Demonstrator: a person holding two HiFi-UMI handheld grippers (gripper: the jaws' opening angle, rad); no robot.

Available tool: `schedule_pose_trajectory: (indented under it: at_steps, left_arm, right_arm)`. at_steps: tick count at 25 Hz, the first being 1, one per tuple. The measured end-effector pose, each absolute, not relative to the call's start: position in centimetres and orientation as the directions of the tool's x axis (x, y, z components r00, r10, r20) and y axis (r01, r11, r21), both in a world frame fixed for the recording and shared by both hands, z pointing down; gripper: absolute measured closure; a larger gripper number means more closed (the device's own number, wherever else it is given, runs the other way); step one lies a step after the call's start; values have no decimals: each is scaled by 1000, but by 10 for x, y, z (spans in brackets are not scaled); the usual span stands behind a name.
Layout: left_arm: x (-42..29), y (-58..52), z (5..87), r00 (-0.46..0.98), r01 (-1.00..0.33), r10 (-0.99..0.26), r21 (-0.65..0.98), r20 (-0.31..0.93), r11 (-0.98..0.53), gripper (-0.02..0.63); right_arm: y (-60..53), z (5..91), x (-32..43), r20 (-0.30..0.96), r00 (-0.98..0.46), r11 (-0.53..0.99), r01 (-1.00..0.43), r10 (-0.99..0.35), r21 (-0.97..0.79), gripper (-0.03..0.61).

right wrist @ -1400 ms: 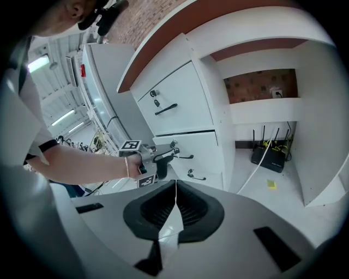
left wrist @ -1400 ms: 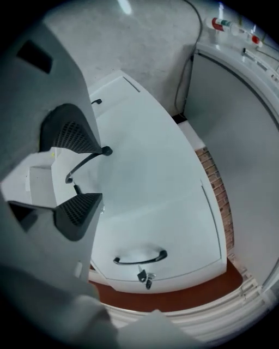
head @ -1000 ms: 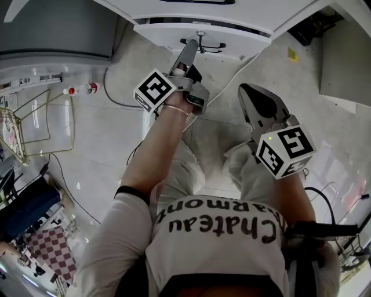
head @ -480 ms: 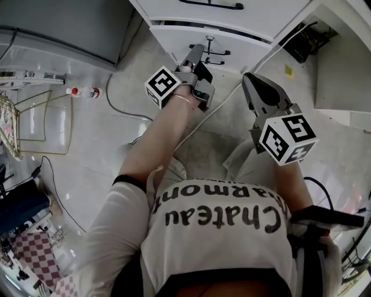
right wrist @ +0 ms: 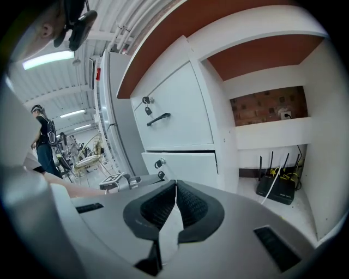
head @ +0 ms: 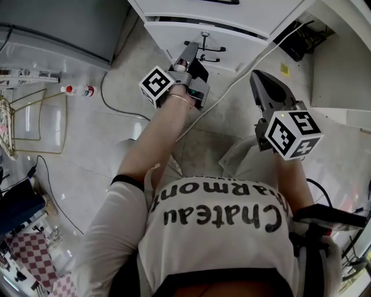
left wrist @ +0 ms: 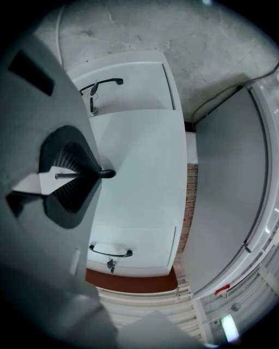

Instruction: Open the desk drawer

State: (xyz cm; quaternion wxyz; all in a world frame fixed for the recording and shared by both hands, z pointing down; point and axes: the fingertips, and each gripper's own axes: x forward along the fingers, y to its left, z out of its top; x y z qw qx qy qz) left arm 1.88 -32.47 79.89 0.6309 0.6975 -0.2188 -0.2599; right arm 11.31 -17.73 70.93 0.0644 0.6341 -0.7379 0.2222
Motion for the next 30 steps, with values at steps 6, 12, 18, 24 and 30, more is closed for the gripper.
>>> schedule_pose_trajectory:
  at_steps: [6,12,18,24,30]
  left_arm:
    - [17,-320,800,781,29,-619,994,-87,-103,584]
    - [5,-306,792,783,50,-611,991,-117,-126,584]
    - [-17,-282,790,796,23,-600,993,-86,-111,583]
    - [-30,-263,792,806,30,-586,995,-79,-93,584]
    - [-40,-246,800,816,16,-576,997,-57,-77,584]
  right_arm:
    - [-184,711,123,392,-182,76,-960,-902,-271,563]
    - [-191,697,126,359,-188,85,-955,-914,-284,564]
    - [-188,688,133,400,-190,77,-956,-897,-281,565]
    - [-167,684,109,450,-339,237,-934,-826,-267,565]
    - [-160,655,101,330,-512,364,-833,-793,-418,565]
